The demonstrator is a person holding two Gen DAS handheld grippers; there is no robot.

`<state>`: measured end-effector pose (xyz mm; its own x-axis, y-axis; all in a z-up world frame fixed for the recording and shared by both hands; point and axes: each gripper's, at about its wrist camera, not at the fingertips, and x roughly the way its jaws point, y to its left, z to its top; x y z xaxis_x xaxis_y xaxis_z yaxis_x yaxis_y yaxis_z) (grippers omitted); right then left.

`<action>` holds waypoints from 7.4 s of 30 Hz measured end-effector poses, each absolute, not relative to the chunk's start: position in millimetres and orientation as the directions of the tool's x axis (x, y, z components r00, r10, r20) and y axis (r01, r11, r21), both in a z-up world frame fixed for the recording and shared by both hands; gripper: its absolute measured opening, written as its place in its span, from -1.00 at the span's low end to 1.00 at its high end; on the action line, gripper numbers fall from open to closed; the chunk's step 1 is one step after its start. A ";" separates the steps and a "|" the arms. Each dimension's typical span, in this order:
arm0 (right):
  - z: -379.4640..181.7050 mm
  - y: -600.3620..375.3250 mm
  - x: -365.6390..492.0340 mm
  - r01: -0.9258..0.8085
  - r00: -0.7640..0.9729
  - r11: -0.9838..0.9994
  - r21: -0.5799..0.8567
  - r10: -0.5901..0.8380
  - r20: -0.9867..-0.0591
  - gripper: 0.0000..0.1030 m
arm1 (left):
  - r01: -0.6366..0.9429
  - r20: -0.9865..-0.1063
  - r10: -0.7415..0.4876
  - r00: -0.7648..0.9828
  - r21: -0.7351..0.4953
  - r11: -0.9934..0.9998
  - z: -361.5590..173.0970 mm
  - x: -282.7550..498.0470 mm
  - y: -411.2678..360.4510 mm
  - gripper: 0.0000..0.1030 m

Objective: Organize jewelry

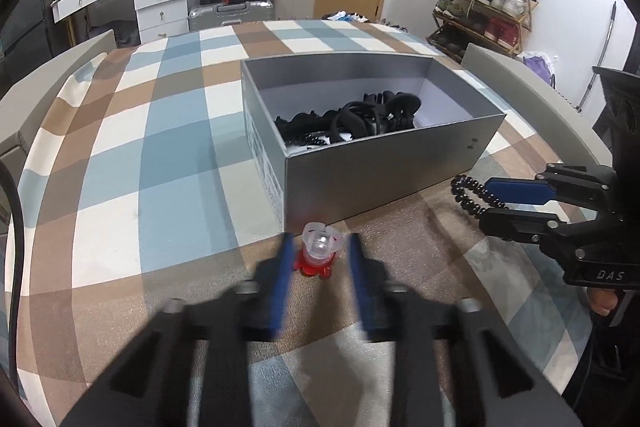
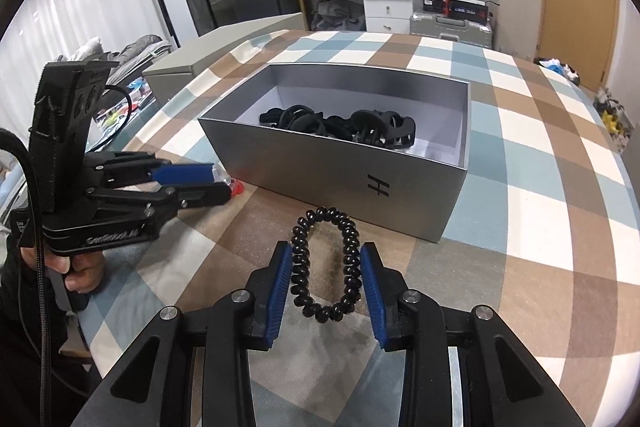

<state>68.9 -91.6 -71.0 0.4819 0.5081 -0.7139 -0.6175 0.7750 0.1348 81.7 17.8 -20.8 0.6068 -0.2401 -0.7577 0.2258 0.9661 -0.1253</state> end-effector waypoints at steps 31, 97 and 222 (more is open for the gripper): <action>-37.8 -104.7 59.9 -0.598 0.556 0.786 0.160 0.549 -0.624 -0.34 | 0.222 -0.621 -0.269 0.736 -0.154 0.963 24.0 73.1 21.9 -0.73; -27.9 -108.7 135.4 -0.494 0.644 0.845 0.204 0.513 -0.567 -0.34 | 0.170 -0.645 -0.239 0.725 -0.169 0.971 16.5 138.6 10.6 -0.73; -32.7 -130.9 60.6 -0.548 0.765 0.831 0.094 0.543 -0.346 1.00 | 0.077 -0.450 -0.087 0.889 -0.041 0.996 15.6 60.7 18.9 0.98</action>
